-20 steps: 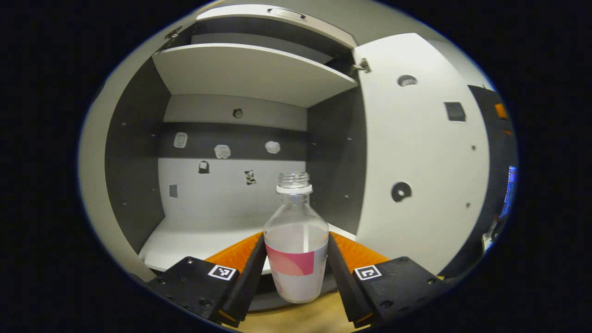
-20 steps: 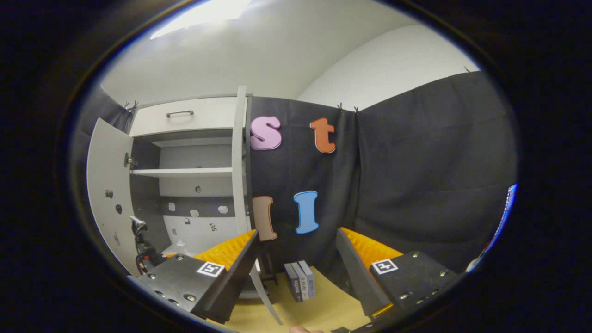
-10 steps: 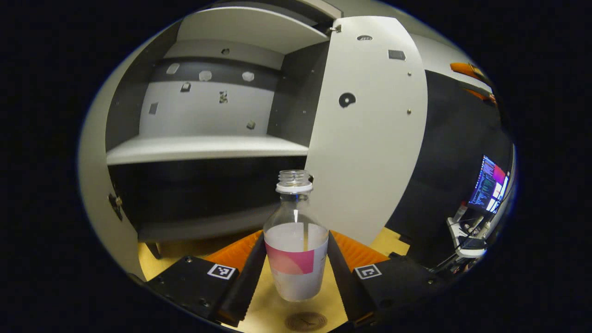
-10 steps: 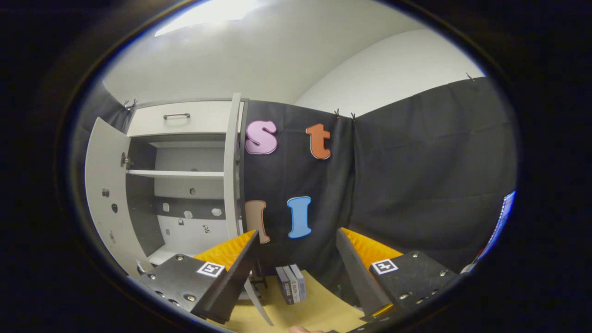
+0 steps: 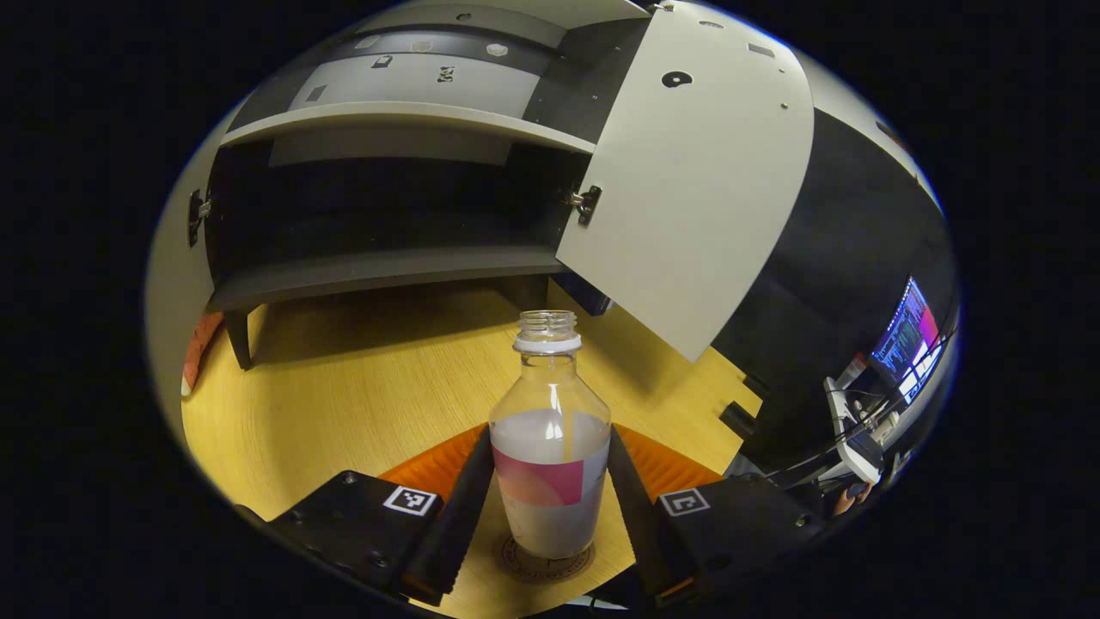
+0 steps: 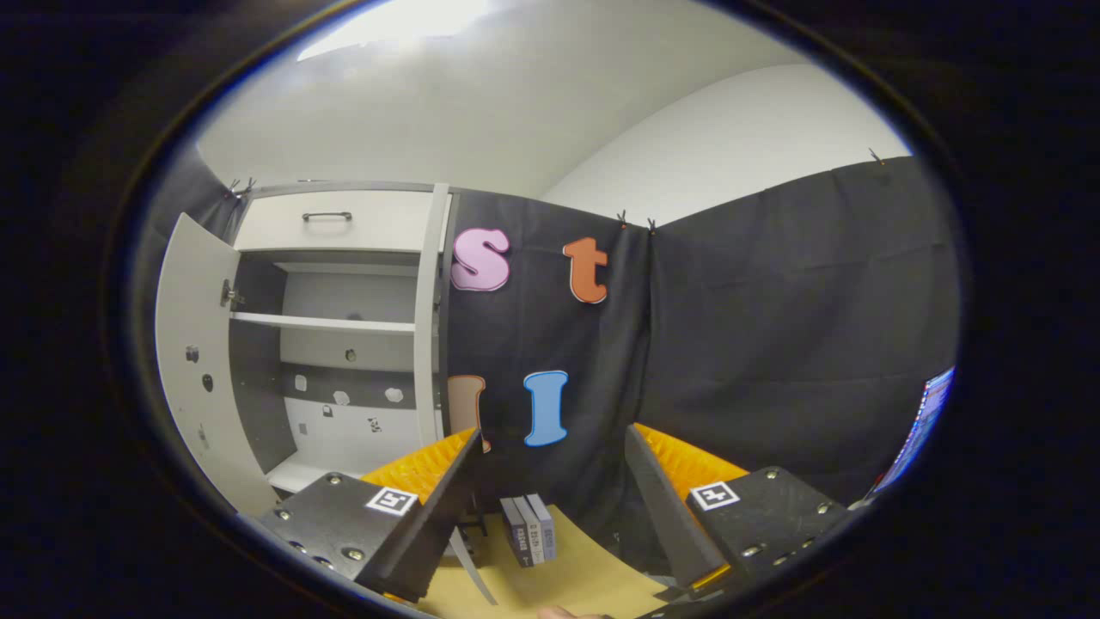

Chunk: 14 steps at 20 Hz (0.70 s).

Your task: Grasp the bottle in the cabinet with the left hand and place it on the coaster, then close the right door with the right hand and the left door with the left hand.

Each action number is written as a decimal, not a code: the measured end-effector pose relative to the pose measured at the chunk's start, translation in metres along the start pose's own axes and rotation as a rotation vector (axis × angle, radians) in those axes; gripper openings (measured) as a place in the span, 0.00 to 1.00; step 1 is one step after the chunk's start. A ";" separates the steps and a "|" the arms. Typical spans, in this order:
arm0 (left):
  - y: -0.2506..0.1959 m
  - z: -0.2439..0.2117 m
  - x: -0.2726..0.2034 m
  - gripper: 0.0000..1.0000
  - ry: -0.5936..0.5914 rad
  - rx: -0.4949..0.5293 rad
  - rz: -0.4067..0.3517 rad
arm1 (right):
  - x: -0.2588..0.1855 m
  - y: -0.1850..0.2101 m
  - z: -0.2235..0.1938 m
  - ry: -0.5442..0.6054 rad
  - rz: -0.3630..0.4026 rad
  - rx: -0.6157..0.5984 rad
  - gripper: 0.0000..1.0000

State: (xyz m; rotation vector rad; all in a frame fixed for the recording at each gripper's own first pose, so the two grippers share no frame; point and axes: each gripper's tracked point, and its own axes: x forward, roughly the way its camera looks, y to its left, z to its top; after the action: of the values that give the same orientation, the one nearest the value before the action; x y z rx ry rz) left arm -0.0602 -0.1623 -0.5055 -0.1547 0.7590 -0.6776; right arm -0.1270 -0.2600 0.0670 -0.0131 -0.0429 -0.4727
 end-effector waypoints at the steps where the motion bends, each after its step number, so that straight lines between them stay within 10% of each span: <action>1: 0.002 -0.004 0.001 0.79 0.009 0.014 0.002 | 0.000 -0.001 0.002 -0.001 -0.003 0.001 1.00; 14: -0.008 -0.021 -0.009 0.80 -0.067 0.079 0.019 | 0.013 0.009 0.006 0.000 0.009 -0.007 1.00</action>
State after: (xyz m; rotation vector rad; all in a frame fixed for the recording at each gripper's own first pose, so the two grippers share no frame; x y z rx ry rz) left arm -0.0832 -0.1611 -0.5123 -0.0970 0.6677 -0.6799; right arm -0.1121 -0.2578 0.0740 -0.0205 -0.0415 -0.4637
